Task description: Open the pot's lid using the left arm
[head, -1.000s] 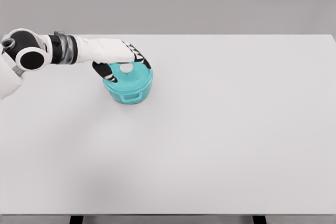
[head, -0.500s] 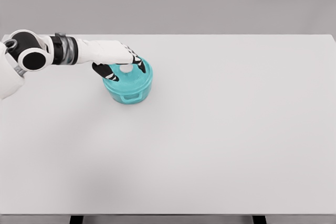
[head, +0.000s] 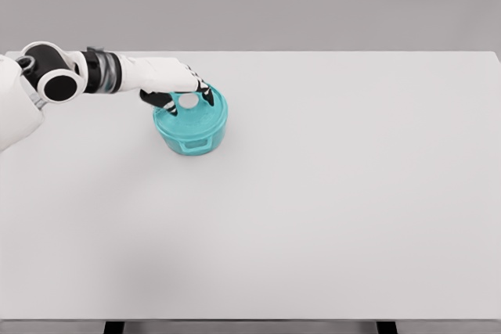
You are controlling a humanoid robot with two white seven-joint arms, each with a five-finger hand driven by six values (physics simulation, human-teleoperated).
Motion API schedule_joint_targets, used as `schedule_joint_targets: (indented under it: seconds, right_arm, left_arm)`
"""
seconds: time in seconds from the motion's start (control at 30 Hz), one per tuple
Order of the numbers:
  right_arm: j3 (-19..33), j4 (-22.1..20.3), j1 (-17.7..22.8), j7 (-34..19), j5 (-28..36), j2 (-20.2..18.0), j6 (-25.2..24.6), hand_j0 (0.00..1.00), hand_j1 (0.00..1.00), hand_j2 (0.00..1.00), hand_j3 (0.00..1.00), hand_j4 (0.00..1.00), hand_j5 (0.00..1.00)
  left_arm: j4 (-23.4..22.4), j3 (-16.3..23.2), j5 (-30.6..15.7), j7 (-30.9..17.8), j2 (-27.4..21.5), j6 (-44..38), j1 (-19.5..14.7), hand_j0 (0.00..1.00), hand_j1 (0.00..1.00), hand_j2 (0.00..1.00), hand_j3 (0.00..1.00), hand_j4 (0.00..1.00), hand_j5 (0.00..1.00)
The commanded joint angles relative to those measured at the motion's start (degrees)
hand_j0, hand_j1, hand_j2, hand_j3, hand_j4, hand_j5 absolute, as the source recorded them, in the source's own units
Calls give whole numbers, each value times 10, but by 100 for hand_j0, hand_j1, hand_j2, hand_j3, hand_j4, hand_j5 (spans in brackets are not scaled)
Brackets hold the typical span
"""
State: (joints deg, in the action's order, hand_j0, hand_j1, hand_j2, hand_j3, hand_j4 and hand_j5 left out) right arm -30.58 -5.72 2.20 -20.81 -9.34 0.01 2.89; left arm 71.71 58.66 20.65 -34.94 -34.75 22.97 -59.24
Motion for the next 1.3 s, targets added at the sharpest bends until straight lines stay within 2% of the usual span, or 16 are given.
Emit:
schedule_joint_targets:
  seconds: [0.0,0.07,0.33,0.43,0.53,0.73,0.8,0.93,1.0,1.03,1.07,1.1,1.13,1.27]
  right_arm:
    - [0,0,0,0,0,0,0,100,100,100,100,100,100]
    - [-1,0,0,0,0,0,0,100,100,100,100,100,100]
    - [0,0,0,0,0,0,0,100,100,100,100,100,100]
    - [0,0,0,0,0,0,0,100,100,100,100,100,100]
    - [0,0,0,-1,0,0,0,100,100,100,100,100,100]
    - [0,0,0,0,0,0,0,100,100,100,100,100,100]
    - [0,0,0,0,0,0,0,100,100,100,100,100,100]
    - [0,0,0,-1,0,0,0,100,100,100,100,100,100]
    - [0,0,0,0,0,0,0,100,100,100,100,100,100]
    - [0,0,0,0,0,0,0,100,100,100,100,100,100]
    - [-1,0,0,0,0,0,0,100,100,100,100,100,100]
    - [0,0,0,0,0,0,0,100,100,100,100,100,100]
    - [0,0,0,0,0,0,0,100,100,100,100,100,100]
    - [0,0,0,-1,0,0,0,100,100,100,100,100,100]
  left_arm:
    - [-3,0,7,-1,2,1,0,68,68,68,68,68,68]
    - [-3,0,7,-1,3,1,0,61,61,61,61,61,61]
    - [-3,0,6,-1,-1,3,-4,48,48,48,48,48,48]
    - [-3,0,6,-1,-6,9,-13,35,35,35,35,35,35]
    - [-2,0,6,-1,-20,10,-22,35,35,35,35,35,35]
    - [1,1,9,-1,-128,33,-29,36,36,36,36,36,36]
    - [-2,0,30,-1,-157,34,-25,36,36,36,36,36,36]
    - [-3,0,55,-1,-169,34,-12,39,39,39,39,39,39]
    - [-3,0,62,-1,-168,34,-3,43,43,43,43,43,43]
    - [-3,-1,62,-1,-167,34,5,52,52,52,52,52,52]
    - [-3,-1,62,-1,-163,33,6,75,75,75,75,75,75]
    - [-2,-2,62,-1,-163,34,14,90,90,90,90,90,90]
    - [-2,-1,62,-1,-162,34,18,99,99,99,99,99,99]
    - [-3,-3,62,-1,-161,30,39,100,100,100,100,100,100]
